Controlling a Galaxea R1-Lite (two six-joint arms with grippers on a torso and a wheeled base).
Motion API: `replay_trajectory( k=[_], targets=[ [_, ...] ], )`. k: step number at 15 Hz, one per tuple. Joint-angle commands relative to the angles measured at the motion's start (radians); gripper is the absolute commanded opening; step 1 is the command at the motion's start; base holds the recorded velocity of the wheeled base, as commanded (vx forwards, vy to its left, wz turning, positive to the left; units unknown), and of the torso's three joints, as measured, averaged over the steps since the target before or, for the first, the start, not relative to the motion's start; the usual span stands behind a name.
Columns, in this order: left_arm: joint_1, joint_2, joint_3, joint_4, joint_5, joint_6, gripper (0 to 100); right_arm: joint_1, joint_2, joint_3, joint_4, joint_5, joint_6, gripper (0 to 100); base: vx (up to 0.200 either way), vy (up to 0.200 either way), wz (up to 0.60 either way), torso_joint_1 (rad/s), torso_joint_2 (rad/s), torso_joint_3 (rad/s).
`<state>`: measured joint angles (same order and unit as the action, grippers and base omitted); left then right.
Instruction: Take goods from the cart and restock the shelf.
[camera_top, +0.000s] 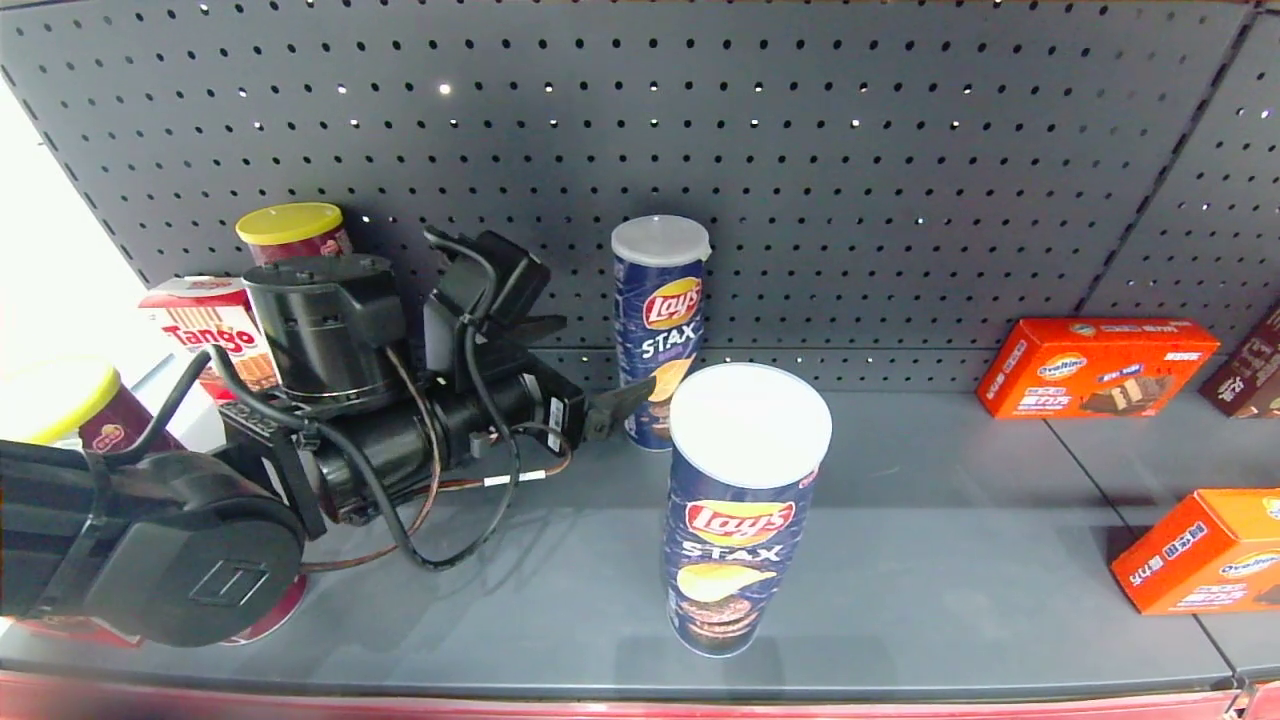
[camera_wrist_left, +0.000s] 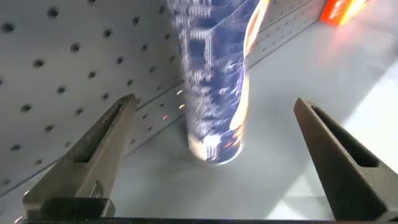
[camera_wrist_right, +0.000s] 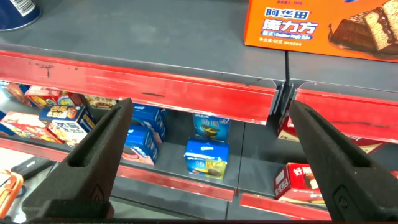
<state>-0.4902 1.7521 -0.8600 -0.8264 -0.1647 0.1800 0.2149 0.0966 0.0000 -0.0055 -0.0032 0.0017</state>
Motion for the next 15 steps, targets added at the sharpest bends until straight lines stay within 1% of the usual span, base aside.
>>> replay_trajectory(
  k=[1,2,4,8,10,15],
  targets=[
    [0.004,0.01,0.004,0.015,0.04,0.013,100,0.0,0.002,0.0,-0.001,0.0,0.0,100,0.0,0.0,0.0,0.0,0.0,0.0],
    [0.004,0.024,-0.002,0.027,0.059,0.019,100,0.0,0.002,0.0,-0.001,0.0,0.0,100,0.0,0.0,0.0,0.0,0.0,0.0],
    [0.005,0.047,-0.017,0.03,0.077,0.033,100,0.0,0.002,0.0,-0.001,0.0,0.0,100,0.0,0.0,0.0,0.0,0.0,0.0],
    [0.007,0.086,-0.067,0.03,0.1,0.035,100,0.0,0.002,0.0,-0.001,0.0,0.0,100,0.0,0.0,0.0,0.0,0.0,0.0],
    [0.016,0.116,-0.114,0.03,0.131,0.033,100,0.0,0.002,0.0,-0.001,0.0,0.0,100,0.0,0.0,0.0,0.0,0.0,0.0],
    [0.024,0.115,-0.116,0.027,0.134,0.035,100,0.0,0.002,0.0,-0.001,0.0,0.0,100,0.0,0.0,0.0,0.0,0.0,0.0]
  ],
)
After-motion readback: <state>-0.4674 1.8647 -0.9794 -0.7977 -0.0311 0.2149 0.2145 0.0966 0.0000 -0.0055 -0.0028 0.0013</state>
